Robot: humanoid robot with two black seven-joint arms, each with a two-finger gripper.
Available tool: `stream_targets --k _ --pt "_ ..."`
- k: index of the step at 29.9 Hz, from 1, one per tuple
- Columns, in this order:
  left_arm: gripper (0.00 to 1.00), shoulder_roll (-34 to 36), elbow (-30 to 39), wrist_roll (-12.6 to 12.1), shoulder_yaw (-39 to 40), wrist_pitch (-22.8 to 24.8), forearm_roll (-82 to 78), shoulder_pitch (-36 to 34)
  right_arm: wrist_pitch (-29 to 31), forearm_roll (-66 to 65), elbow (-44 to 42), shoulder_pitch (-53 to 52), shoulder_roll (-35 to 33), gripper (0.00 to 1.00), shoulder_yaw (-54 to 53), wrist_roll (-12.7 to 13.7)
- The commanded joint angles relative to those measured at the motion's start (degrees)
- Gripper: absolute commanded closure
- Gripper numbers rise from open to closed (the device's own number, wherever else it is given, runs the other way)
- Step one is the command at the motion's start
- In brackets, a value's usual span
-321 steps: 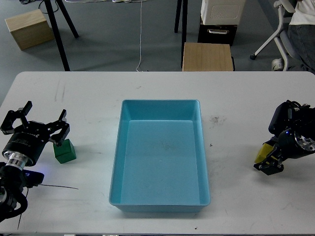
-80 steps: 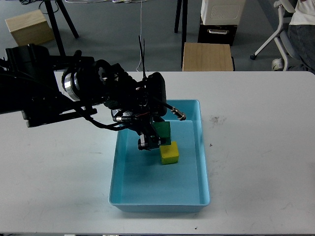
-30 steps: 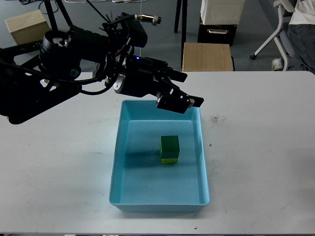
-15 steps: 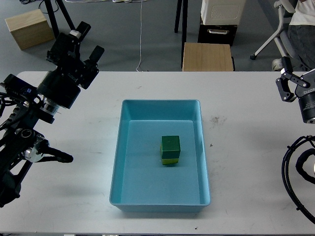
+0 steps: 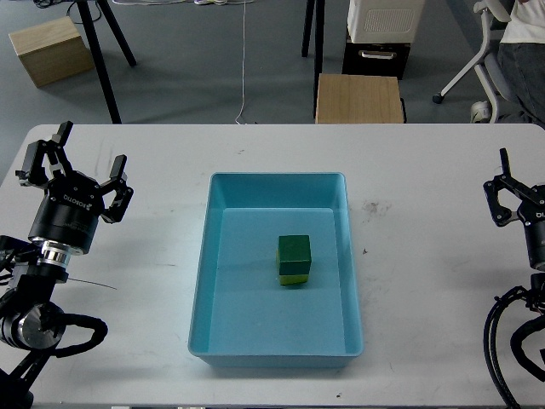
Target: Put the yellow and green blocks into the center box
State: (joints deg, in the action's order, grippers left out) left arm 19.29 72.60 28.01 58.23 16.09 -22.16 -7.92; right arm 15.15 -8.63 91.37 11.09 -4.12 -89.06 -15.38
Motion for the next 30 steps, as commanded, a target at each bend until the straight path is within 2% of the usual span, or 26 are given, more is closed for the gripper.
stream_targets --k 1,6,11,16,17,19,21,23,30 --pt "0.00 -0.3 0.0 0.0 -0.1 2.9 6.7 2.0 -0.1 9.1 -0.1 1.7 0.9 0.01 0.7 0.1" --pt "0.00 0.4 0.0 0.0 -1.5 7.3 25.3 3.8 0.2 13.1 0.0 3.0 0.6 0.01 2.3 0.2" --pt "0.00 0.0 0.9 -0.9 -0.7 11.8 29.8 6.1 0.8 13.4 0.2 4.0 0.6 0.01 4.0 0.4" --pt "0.00 -0.3 4.6 -1.3 -1.4 11.9 37.3 8.4 0.3 13.6 0.1 4.7 0.9 0.01 4.9 0.4" --pt "0.00 -0.3 5.2 -1.6 -1.6 11.9 37.9 8.7 0.4 13.6 0.1 4.9 0.9 0.01 5.3 0.4" --pt "0.00 0.2 5.4 -4.0 -2.9 11.9 38.0 8.7 0.5 13.6 0.1 5.1 0.8 0.01 5.6 0.7" --pt "0.00 0.6 5.4 -7.7 -5.0 10.8 38.0 8.3 0.6 13.6 0.1 5.3 0.7 0.01 6.0 2.5" --pt "0.00 0.5 5.4 -9.9 -5.0 9.7 38.2 8.3 0.6 13.6 0.1 5.4 0.7 0.01 6.0 4.6" --pt "0.00 -0.1 5.5 -8.8 -5.0 11.9 38.3 8.4 2.1 13.6 0.3 5.7 0.7 0.01 5.6 4.6"
